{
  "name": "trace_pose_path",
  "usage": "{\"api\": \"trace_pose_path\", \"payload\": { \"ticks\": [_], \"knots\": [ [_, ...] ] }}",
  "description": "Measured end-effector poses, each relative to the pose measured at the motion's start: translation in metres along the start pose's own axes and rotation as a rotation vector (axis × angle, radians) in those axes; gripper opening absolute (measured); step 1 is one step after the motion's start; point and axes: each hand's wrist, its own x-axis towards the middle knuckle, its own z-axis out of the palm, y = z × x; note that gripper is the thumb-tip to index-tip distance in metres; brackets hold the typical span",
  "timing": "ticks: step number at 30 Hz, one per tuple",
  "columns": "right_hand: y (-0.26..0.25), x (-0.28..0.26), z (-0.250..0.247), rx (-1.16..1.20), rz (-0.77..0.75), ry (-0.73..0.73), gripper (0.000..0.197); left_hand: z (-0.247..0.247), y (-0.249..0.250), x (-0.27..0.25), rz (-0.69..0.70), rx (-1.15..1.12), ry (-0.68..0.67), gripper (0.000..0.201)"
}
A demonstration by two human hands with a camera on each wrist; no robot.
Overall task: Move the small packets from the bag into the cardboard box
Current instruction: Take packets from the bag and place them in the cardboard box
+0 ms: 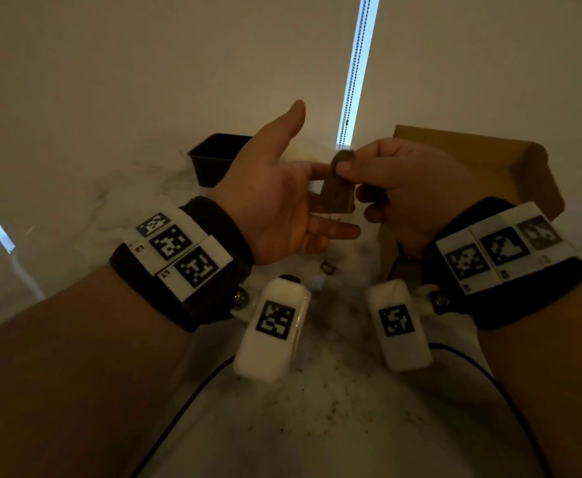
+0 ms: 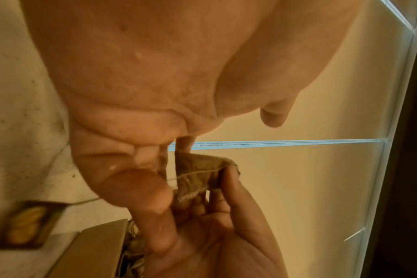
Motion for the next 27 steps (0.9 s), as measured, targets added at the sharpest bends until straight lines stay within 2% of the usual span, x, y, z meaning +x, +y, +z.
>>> {"api": "trace_pose_path", "payload": {
  "ticks": [3,5,7,9,11,12,15,18,23,25,27],
  "knots": [
    [0.002,0.003,-0.002,0.07,0.019,0.06,0.012,0.0,0.0,0.0,-0.03,0.121,0.006,0.072],
    [0.002,0.006,-0.002,0.099,0.036,0.067,0.016,0.003,-0.001,-0.001,-0.014,0.22,0.037,0.052],
    [0.001,0.008,-0.001,0.228,0.051,0.077,0.02,0.002,-0.002,-0.002,0.033,0.31,0.113,0.029],
    [0.0,0.006,0.0,0.349,0.045,0.102,0.02,-0.001,-0.001,-0.002,0.097,0.418,0.205,0.018],
    [0.002,0.003,0.0,0.351,0.028,0.127,0.009,-0.004,0.002,-0.002,0.168,0.516,0.278,0.018],
    [0.002,0.002,-0.001,0.342,0.041,0.116,0.01,-0.005,0.003,-0.002,0.208,0.551,0.316,0.018],
    [-0.001,-0.001,0.002,0.292,0.146,0.027,0.021,-0.009,0.008,-0.001,0.357,0.581,0.443,0.018],
    [-0.001,-0.006,0.004,0.222,0.174,-0.109,0.021,-0.016,0.011,0.002,0.473,0.643,0.575,0.016],
    [-0.003,-0.015,0.003,0.279,0.106,-0.359,0.026,-0.023,0.01,0.003,0.548,0.806,0.591,0.012],
    [-0.006,-0.017,-0.001,0.378,0.055,-0.377,0.027,-0.024,0.009,0.004,0.558,0.849,0.577,0.01],
    [-0.009,-0.017,-0.004,0.506,0.012,-0.334,0.026,-0.026,0.009,0.005,0.55,0.859,0.579,0.01]
  ]
}}
